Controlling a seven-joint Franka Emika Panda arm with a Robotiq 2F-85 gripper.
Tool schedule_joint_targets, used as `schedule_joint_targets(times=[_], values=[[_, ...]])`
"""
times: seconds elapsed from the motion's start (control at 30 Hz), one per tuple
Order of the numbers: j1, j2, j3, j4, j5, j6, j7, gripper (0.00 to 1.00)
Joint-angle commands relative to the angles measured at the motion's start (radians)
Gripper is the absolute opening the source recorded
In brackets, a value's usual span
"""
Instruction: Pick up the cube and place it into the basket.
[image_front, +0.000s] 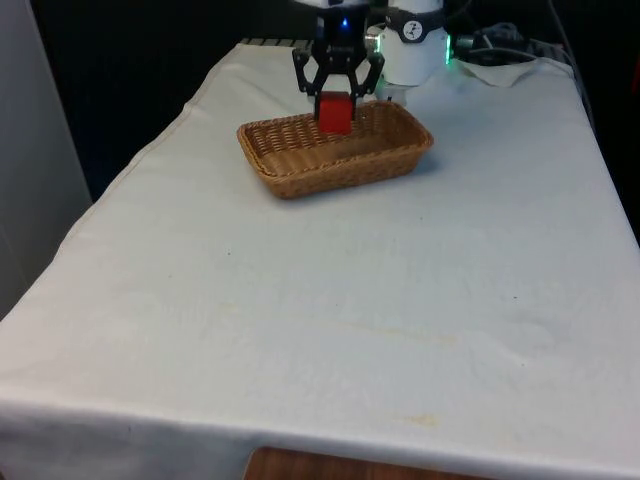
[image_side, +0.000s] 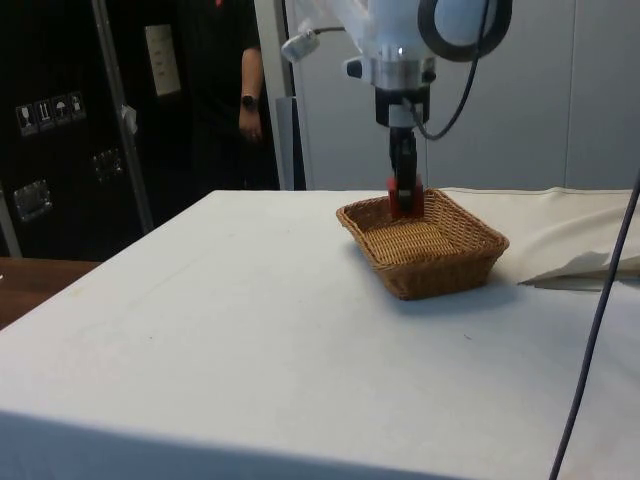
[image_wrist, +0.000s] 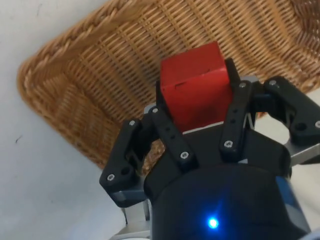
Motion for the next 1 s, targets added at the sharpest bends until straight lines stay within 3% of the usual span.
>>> schedule_joint_targets(times=[0.0, 0.1, 0.13, 0.37, 0.4, 0.43, 0.53, 0.67, 0.7, 0.73, 0.97], values=[[0.003, 0.020, -0.004, -0.006, 0.018, 0.034, -0.017, 0.01], [0.002, 0.052, -0.007, -0.010, 0.019, 0.066, -0.019, 0.01], [0.000, 0.048, -0.007, 0.000, 0.000, 0.045, -0.002, 0.01], [-0.002, 0.107, -0.025, -0.041, 0.032, 0.151, -0.042, 0.01], [0.000, 0.112, -0.032, -0.024, 0.000, 0.131, -0.016, 0.01], [-0.002, 0.111, -0.028, -0.046, 0.034, 0.162, -0.046, 0.01], [0.000, 0.119, -0.027, -0.063, 0.048, 0.196, -0.053, 0.01], [0.002, 0.130, -0.027, -0.060, 0.040, 0.199, -0.040, 0.01], [0.001, 0.135, -0.042, -0.047, 0.002, 0.188, -0.022, 0.01], [0.002, 0.133, -0.027, -0.059, 0.038, 0.200, -0.038, 0.01], [0.002, 0.143, -0.035, -0.051, 0.017, 0.194, -0.026, 0.03]])
